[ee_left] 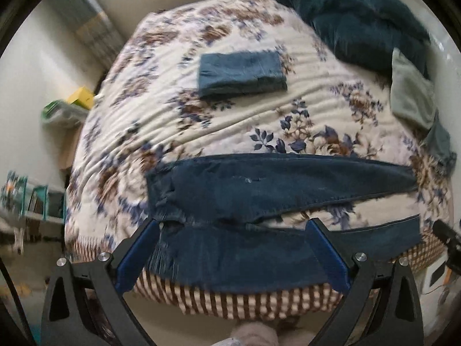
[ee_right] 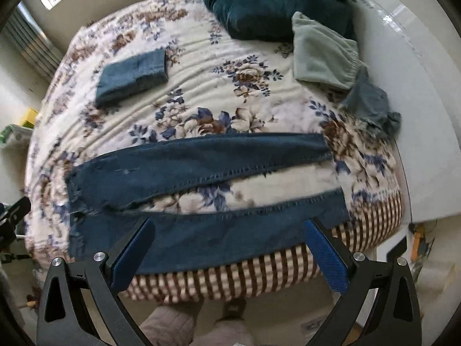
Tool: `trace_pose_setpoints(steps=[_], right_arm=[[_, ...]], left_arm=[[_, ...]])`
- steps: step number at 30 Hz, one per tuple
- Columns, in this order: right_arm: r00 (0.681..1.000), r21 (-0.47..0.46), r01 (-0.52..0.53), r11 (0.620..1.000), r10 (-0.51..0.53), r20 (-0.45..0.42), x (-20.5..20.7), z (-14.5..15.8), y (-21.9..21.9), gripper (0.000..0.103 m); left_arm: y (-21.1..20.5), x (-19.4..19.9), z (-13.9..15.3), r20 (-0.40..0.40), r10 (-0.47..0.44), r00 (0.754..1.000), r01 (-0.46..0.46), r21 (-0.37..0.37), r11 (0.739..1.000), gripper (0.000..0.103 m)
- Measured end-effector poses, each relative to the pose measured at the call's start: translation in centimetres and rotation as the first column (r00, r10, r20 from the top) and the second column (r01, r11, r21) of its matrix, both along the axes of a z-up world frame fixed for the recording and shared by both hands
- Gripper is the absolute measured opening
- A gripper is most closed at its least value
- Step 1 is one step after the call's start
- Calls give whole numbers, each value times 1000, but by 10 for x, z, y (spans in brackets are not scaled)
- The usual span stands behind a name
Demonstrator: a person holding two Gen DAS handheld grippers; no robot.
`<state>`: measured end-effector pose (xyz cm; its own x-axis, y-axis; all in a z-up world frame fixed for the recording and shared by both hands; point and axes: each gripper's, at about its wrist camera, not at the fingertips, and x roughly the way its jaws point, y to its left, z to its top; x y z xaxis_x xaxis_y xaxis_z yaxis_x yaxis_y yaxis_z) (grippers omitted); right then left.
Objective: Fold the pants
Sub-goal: 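Lower both tools to the jeans and grasp the leg hems with both grippers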
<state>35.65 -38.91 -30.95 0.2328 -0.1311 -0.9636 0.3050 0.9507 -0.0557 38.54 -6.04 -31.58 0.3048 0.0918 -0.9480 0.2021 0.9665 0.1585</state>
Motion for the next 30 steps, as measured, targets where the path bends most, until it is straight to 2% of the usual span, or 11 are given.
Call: trace_pose_setpoints(steps=[6,9,13,17,22,24,25,26,27,29,30], right_arm=[[986,-13,-90,996,88,-140,108,-103,-5,103],[955,17,-181,983,180,-236,161,-167,-8,103],[876,72,-307,949,311,-369,217,-244,-5,103],[751,136,-439,888,445,-487,258,-314,0,103],[573,186,-588,787,568,-591,272,-363,6,103],[466,225,-647,728,612,-639,269,-385,10,103],[448,227,-658,718,616,-648,267,-391,12,103],[425,224,-673,705,617,-662,265,-399,12,103],[411,221,-687,692,620,-668,264,-408,13,101],[418,229,-684,693,630,-655,261,-413,15,86],[432,250,-667,702,637,-638,260,-414,17,72]], left_arm=[[-29,90,-103,-131,-171,977,181,68,981,103],[-40,127,-162,-254,-253,933,267,23,963,103],[-57,158,-235,-373,-348,860,380,14,925,100],[-61,172,-293,-462,-421,781,497,50,866,99],[-54,173,-324,-545,-453,706,554,25,832,99],[-55,171,-334,-571,-472,671,583,13,813,99],[-57,171,-336,-572,-480,665,590,8,807,98],[-58,171,-338,-569,-485,664,589,-2,808,96],[-58,172,-337,-567,-486,665,583,-12,812,86],[-60,173,-331,-552,-481,681,565,-22,825,60],[-61,173,-325,-539,-484,689,565,-19,825,42]])
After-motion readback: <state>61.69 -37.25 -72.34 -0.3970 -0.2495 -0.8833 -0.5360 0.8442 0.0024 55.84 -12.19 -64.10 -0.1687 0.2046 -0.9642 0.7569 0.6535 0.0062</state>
